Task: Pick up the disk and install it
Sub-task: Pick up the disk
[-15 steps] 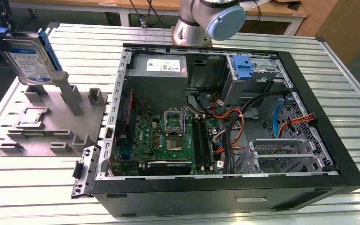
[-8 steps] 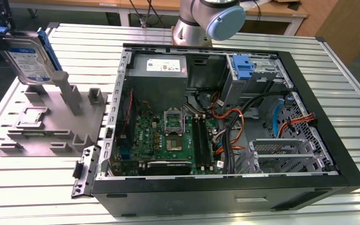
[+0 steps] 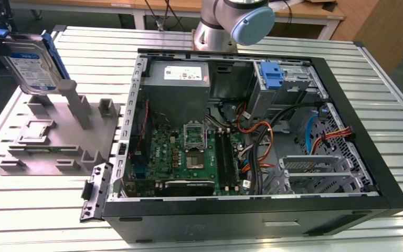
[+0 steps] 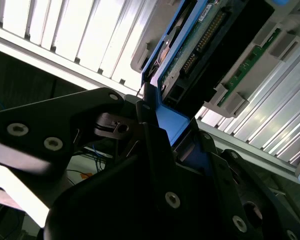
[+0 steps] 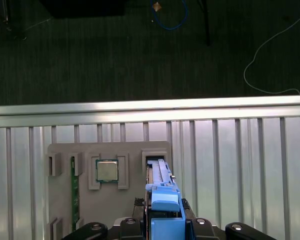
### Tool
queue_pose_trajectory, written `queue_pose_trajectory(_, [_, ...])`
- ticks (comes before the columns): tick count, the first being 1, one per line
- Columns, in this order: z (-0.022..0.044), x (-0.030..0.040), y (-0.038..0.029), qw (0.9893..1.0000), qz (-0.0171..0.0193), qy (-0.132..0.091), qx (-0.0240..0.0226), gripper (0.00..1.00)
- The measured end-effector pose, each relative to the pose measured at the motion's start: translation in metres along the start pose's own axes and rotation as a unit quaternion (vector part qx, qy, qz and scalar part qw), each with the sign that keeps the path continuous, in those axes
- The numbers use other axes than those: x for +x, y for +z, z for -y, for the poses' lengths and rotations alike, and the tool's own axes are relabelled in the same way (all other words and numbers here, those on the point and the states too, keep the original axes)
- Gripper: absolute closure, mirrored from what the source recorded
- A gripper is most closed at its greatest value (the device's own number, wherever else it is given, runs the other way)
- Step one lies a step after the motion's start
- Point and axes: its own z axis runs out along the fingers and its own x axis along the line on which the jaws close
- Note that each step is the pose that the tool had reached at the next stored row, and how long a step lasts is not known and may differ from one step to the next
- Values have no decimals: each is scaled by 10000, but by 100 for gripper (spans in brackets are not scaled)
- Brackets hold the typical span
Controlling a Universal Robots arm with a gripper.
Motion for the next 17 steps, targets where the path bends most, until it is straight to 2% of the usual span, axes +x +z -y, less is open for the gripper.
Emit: queue_pose_trajectory(17, [-1,-1,-73,10000,3,0,0,64])
